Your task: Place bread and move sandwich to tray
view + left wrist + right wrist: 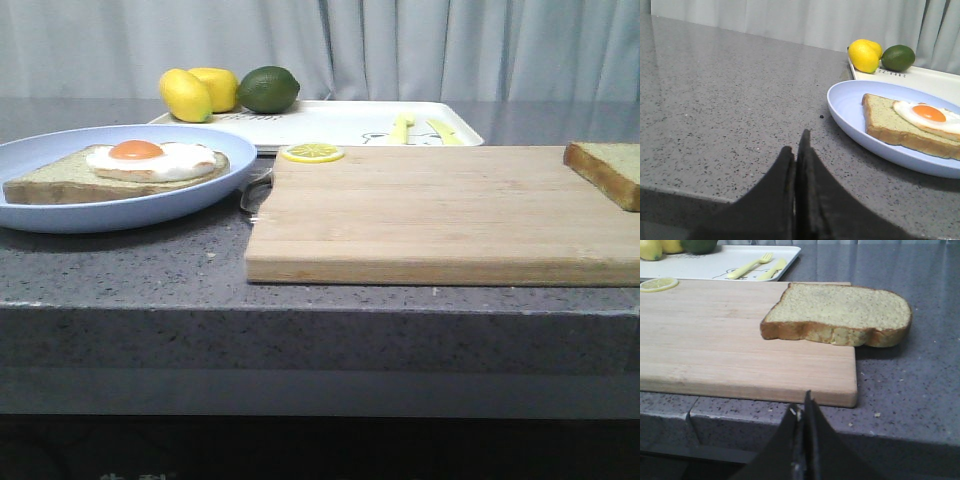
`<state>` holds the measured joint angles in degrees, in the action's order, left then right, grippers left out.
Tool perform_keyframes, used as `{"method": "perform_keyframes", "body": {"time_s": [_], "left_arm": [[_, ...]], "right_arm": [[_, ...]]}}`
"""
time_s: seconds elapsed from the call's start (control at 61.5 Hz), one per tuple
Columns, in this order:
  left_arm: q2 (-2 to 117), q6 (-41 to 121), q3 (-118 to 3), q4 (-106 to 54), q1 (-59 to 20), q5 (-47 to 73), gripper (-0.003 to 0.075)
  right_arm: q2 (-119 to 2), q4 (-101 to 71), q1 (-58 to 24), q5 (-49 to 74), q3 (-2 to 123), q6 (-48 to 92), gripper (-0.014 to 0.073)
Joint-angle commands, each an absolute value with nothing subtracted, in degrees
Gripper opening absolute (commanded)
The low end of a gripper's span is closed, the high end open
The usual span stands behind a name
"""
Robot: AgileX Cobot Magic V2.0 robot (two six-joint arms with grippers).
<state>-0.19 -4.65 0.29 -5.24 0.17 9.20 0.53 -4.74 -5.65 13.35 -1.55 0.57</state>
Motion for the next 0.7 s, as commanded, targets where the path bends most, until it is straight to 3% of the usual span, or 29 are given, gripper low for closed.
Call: {"method": "perform_keyframes", "body": {"time_s": [0.0,0.391,0.683], "left_arm": [[-1.45,-5.26,0.29,-5.49,0.3,4.76,-0.002],[-1.45,-5.26,0.0,-6.2,0.3,-4.05,-0.002],[1.97,-5.26,-11.47,-5.84,0.3,-3.08,-0.002]], "right_arm": [[1.6,-5.65,-5.36,8.7,-1.37,0.62,-0.006],[1.6,-11.05,-5.36,1.16,0.35,0.62,-0.006],[-3.7,-12.55,-5.36,11.75,16.48,0.62,-0.006]]}}
